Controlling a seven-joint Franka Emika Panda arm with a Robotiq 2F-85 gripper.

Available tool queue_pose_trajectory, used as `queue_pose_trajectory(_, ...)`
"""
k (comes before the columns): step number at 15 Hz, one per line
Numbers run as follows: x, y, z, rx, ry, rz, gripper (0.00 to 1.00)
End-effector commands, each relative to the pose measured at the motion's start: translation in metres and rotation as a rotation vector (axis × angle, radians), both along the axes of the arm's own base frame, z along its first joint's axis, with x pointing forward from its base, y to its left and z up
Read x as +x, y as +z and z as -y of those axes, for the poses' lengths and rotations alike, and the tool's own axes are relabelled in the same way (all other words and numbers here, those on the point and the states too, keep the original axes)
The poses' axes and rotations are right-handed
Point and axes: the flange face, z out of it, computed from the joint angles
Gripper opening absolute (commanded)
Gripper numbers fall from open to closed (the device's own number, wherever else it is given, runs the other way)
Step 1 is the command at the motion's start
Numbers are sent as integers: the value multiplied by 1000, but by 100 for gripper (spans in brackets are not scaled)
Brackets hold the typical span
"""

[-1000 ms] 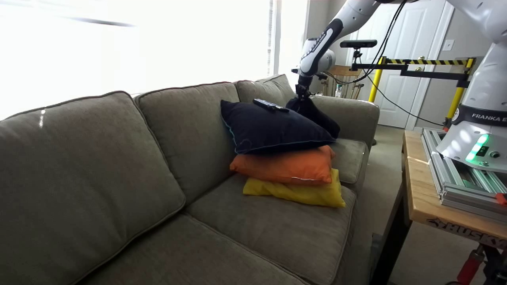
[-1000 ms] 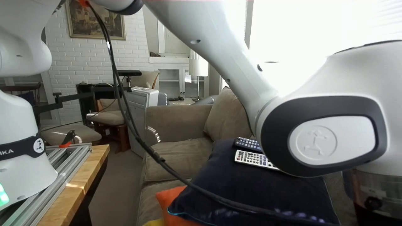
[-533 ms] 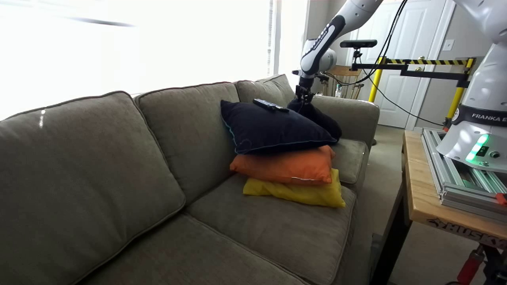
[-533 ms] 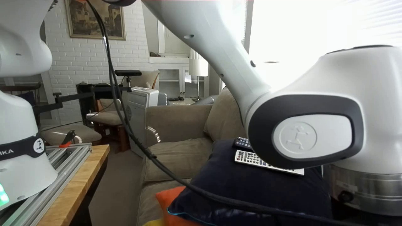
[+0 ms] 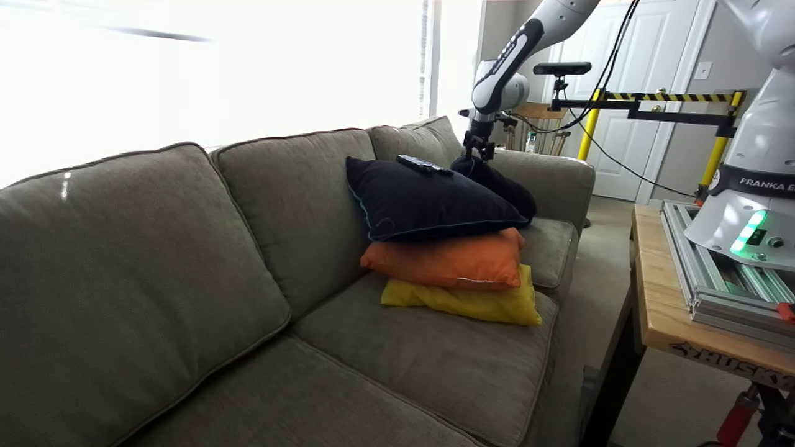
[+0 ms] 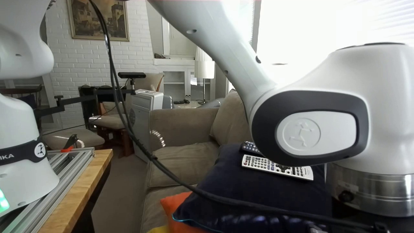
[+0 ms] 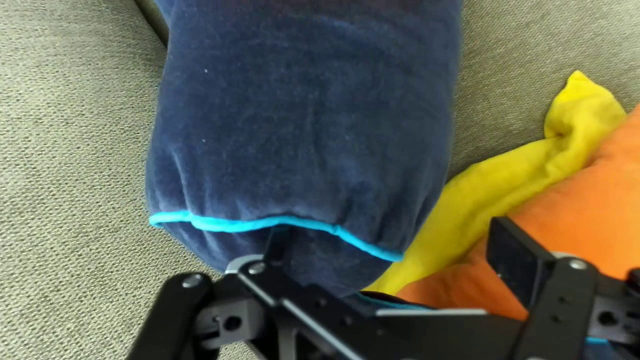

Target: Place the topmost pillow on the right side of the sofa.

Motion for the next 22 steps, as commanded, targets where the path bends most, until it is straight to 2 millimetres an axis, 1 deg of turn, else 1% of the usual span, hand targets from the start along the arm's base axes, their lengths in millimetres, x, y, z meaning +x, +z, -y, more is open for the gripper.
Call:
queue_pose_trajectory(1, -4, 13, 8, 3, -74, 36, 100)
queue_pose_trajectory(5, -4, 12, 17, -6, -139, 89, 100)
queue_pose_trajectory(8, -4, 17, 20, 8, -172, 114, 100)
queue_pose_trajectory(10, -6, 22, 16, 17, -174, 97, 100)
queue_pose_trajectory(13, -12, 29, 3, 49, -152, 53, 100)
queue_pose_trajectory(17, -13, 51, -12, 87, -138, 58, 100)
queue_pose_trajectory(19, -11, 57, -10, 76, -145, 66, 100)
queue_pose_trajectory(20, -12, 57, -7, 62, -153, 63, 100)
queue_pose_trajectory(22, -15, 47, 3, 56, -171, 52, 100)
